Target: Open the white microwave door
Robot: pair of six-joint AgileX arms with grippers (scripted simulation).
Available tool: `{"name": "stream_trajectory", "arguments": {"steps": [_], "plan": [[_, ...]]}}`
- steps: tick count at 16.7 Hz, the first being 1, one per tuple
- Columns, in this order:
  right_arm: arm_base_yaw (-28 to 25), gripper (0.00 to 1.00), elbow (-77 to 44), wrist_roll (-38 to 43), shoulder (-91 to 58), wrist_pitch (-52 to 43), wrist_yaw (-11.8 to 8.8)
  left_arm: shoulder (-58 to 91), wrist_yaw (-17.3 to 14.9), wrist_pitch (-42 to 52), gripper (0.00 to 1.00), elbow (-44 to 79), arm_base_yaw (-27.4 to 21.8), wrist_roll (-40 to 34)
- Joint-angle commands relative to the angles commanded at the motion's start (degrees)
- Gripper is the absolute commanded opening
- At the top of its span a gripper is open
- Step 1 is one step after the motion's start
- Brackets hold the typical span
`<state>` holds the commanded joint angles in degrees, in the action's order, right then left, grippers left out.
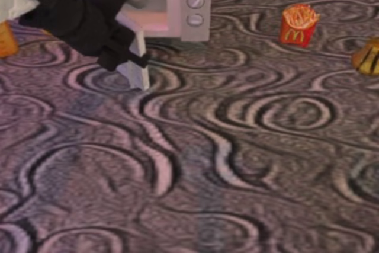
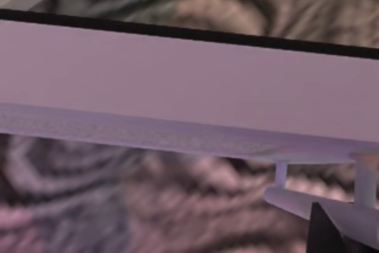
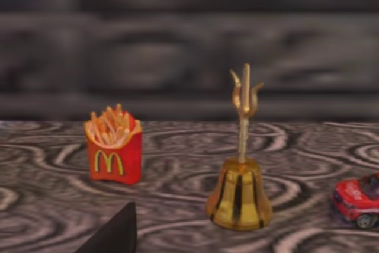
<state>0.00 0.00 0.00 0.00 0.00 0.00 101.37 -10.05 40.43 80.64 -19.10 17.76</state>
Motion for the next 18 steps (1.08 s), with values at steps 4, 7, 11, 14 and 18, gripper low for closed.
{"name": "stream_trajectory", "arguments": {"steps": [4,7,11,14,18], "plan": [[0.0,1.0,0.0,0.0,0.0,0.0,0.0,-0.41,-1.18,0.3,0.0,-0.49,0.34,1.46],[0.0,1.0,0.0,0.0,0.0,0.0,0.0,-1.03,-2.5,0.86,0.0,-1.15,1.75,4.58],[0.0,1.0,0.0,0.0,0.0,0.0,0.0,-1.19,-2.82,0.97,0.0,-1.29,2.07,5.32],[0.0,1.0,0.0,0.0,0.0,0.0,0.0,-1.19,-2.82,0.97,0.0,-1.29,2.07,5.32],[0.0,1.0,0.0,0.0,0.0,0.0,0.0,-1.19,-2.82,0.97,0.0,-1.29,2.07,5.32]]}}
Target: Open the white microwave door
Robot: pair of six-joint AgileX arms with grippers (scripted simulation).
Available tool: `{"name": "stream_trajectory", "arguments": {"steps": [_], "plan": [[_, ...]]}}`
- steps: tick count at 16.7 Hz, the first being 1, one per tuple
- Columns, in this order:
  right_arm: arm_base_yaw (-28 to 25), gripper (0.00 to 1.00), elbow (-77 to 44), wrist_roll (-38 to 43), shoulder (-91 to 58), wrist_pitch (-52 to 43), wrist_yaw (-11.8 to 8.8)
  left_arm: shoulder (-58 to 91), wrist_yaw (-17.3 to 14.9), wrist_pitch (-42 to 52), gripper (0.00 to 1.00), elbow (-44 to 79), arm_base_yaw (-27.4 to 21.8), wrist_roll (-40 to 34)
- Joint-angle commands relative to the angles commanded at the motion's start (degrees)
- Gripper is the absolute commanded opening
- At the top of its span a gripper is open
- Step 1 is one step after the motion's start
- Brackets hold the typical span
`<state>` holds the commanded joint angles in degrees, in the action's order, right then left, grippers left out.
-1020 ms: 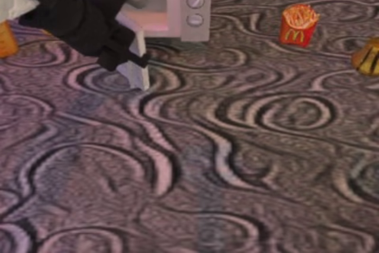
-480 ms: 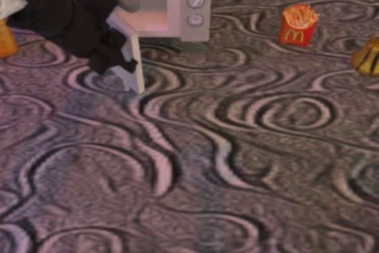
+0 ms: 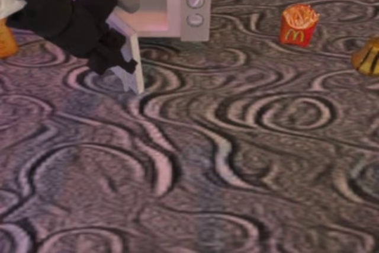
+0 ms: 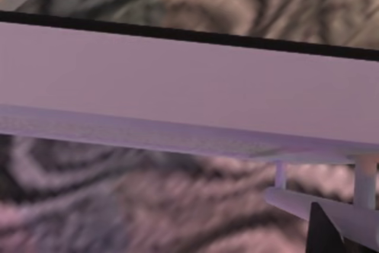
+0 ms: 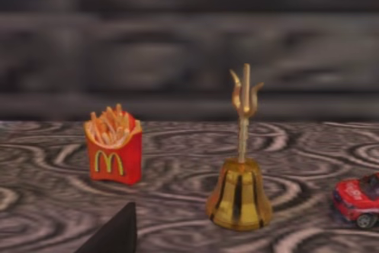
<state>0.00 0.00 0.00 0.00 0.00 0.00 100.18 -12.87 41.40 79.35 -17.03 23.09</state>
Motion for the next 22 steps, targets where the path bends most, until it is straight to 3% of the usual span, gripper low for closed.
{"name": "stream_trajectory", "arguments": {"steps": [15,22], "plan": [[0.0,1.0,0.0,0.0,0.0,0.0,0.0,0.0,0.0,0.0,0.0,0.0,0.0,0.0],[0.0,1.0,0.0,0.0,0.0,0.0,0.0,-0.72,-2.54,1.29,0.0,-0.74,1.92,4.94]]}}
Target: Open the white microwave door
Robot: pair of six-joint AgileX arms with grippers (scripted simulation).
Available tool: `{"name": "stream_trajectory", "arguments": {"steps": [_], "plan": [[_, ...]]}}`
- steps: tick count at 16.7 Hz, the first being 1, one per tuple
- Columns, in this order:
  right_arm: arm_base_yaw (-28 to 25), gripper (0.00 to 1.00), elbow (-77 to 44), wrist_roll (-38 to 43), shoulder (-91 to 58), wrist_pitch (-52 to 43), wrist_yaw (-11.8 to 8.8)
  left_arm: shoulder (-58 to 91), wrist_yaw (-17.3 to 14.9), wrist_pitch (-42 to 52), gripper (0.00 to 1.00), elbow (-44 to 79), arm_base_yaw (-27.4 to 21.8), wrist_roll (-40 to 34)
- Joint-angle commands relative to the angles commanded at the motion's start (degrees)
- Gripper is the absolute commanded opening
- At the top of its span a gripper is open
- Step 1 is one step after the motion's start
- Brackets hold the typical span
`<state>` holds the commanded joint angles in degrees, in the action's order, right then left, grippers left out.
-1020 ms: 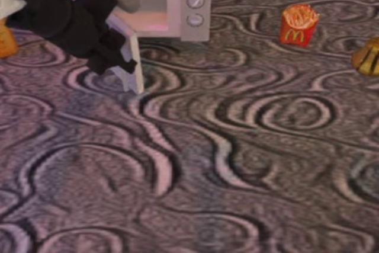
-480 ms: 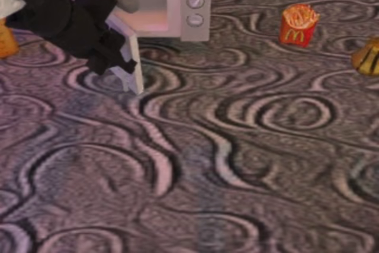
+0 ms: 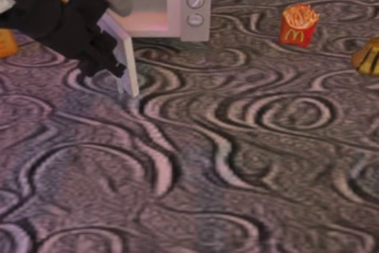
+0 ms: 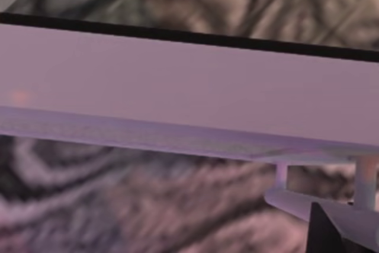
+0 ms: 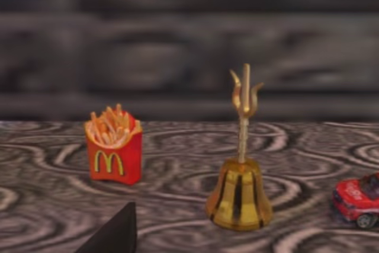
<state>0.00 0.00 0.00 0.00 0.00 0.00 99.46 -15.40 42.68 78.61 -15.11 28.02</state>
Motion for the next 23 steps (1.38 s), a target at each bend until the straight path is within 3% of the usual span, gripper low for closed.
{"name": "stream_trajectory", "arguments": {"steps": [23], "plan": [[0.0,1.0,0.0,0.0,0.0,0.0,0.0,-0.15,-0.45,0.25,0.0,-0.1,0.46,1.08]]}}
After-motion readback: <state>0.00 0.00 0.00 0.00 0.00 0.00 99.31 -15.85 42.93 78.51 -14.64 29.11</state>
